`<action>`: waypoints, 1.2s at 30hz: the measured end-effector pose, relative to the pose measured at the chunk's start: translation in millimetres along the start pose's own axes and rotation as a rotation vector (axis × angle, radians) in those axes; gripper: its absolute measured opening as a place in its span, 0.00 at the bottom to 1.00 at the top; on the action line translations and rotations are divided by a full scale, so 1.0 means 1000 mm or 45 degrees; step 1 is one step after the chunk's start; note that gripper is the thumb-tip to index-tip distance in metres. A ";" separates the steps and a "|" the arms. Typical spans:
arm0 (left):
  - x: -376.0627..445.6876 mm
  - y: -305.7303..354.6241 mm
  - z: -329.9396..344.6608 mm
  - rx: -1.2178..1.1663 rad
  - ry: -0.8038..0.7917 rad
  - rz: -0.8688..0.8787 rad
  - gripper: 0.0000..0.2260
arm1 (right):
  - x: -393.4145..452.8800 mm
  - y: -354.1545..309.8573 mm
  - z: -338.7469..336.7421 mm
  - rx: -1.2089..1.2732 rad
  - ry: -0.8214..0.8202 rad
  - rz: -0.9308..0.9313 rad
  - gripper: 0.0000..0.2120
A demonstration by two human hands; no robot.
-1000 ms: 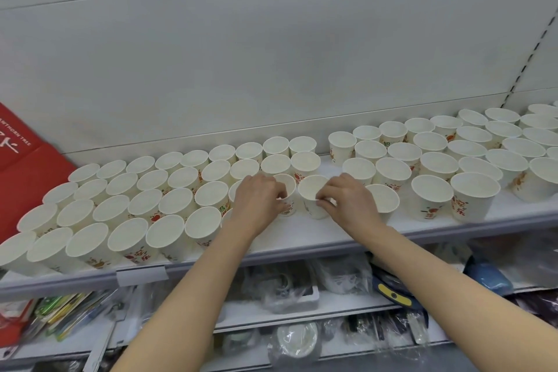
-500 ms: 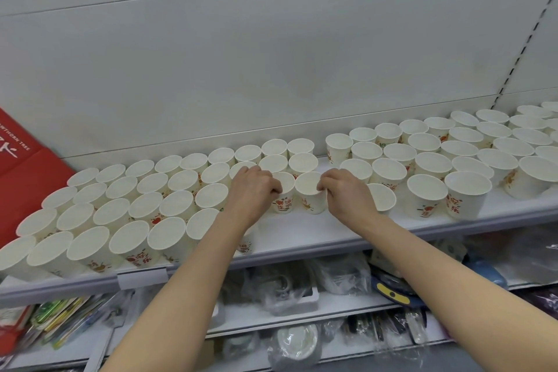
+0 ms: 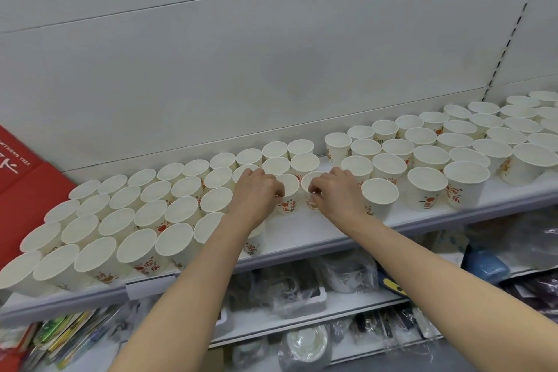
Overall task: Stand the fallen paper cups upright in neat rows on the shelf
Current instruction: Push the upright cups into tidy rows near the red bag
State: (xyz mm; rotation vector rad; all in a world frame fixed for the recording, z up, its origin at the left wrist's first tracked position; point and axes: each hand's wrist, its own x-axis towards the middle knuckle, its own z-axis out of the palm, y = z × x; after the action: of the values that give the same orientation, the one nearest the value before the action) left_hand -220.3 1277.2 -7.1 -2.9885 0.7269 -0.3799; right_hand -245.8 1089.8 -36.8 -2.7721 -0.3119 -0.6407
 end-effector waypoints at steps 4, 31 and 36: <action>-0.003 -0.002 0.002 0.032 0.057 -0.032 0.07 | -0.003 0.000 -0.003 0.014 0.019 0.037 0.06; -0.006 0.137 -0.003 -0.378 0.309 0.121 0.04 | -0.081 0.202 -0.078 -0.081 0.200 0.046 0.08; -0.052 0.106 -0.008 -0.433 0.344 -0.303 0.04 | -0.079 0.186 -0.083 0.056 0.273 -0.048 0.06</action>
State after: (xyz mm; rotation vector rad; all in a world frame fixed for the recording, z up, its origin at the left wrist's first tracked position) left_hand -314.1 1207.0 -21.7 -3.4012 0.4915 -0.7554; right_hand -297.8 878.0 -41.6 -2.6311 -0.3278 -0.9195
